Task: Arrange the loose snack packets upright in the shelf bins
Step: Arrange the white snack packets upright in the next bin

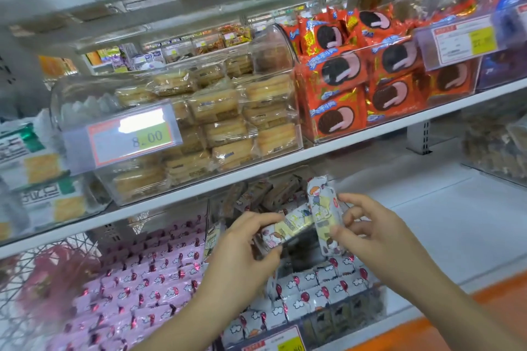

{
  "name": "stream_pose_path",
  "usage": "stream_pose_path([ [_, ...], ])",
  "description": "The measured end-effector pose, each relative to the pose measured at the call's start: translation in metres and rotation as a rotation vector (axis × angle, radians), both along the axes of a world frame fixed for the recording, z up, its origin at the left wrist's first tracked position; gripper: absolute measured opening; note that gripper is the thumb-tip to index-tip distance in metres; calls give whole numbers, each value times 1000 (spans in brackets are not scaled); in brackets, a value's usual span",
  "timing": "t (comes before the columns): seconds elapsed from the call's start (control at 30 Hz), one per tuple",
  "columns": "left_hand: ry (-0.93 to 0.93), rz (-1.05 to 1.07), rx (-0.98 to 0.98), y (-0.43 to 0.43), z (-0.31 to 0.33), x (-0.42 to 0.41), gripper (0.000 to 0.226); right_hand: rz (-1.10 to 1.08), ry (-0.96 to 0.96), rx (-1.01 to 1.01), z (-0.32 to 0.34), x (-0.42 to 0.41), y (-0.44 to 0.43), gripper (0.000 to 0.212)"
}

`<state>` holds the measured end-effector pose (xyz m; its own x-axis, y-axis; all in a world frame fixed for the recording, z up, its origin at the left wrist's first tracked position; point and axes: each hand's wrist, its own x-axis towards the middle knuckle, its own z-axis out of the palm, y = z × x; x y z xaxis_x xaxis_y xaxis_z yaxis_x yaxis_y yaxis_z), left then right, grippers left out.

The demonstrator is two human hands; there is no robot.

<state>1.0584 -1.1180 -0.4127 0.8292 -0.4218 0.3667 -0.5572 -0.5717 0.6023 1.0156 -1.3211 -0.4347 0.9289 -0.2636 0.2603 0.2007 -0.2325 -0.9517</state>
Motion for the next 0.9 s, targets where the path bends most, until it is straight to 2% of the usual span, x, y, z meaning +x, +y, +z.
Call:
stream_pose_path([
  [0.1, -1, -18, -45, 0, -1, -1, 34, 118, 66, 66, 4, -3, 9, 47],
  [0.17, 41, -31, -107, -1, -3, -2, 29, 159, 90, 59, 5, -4, 12, 42],
  [0.33, 249, -75, -340, -8, 1, -6, 6, 176, 50, 119, 9, -5, 12, 41],
  [0.43, 400, -61, -401, -15, 3, -7, 7, 198, 20, 150, 11, -8, 14, 35],
  [0.47, 491, -79, -441, -17, 4, -7, 17, 204, 10, 137, 11, -9, 15, 33],
  [0.53, 690, -149, -493, -22, 8, -2, 51, 203, -27, 127, 11, -9, 17, 31],
  [0.6, 782, -206, -454, -24, 14, 4, 69, 183, -81, 183, 12, -8, 18, 30],
  [0.67, 738, -205, -404, -25, 17, 14, 71, 123, -158, 196, 13, -6, 15, 30],
  [0.8, 447, -5, -251, -28, 15, 34, 44, 16, -218, -44, 11, 0, 12, 30],
  [0.9, 368, -41, -150, -36, 12, 40, 29, -6, -183, -166, 2, 7, 12, 30],
])
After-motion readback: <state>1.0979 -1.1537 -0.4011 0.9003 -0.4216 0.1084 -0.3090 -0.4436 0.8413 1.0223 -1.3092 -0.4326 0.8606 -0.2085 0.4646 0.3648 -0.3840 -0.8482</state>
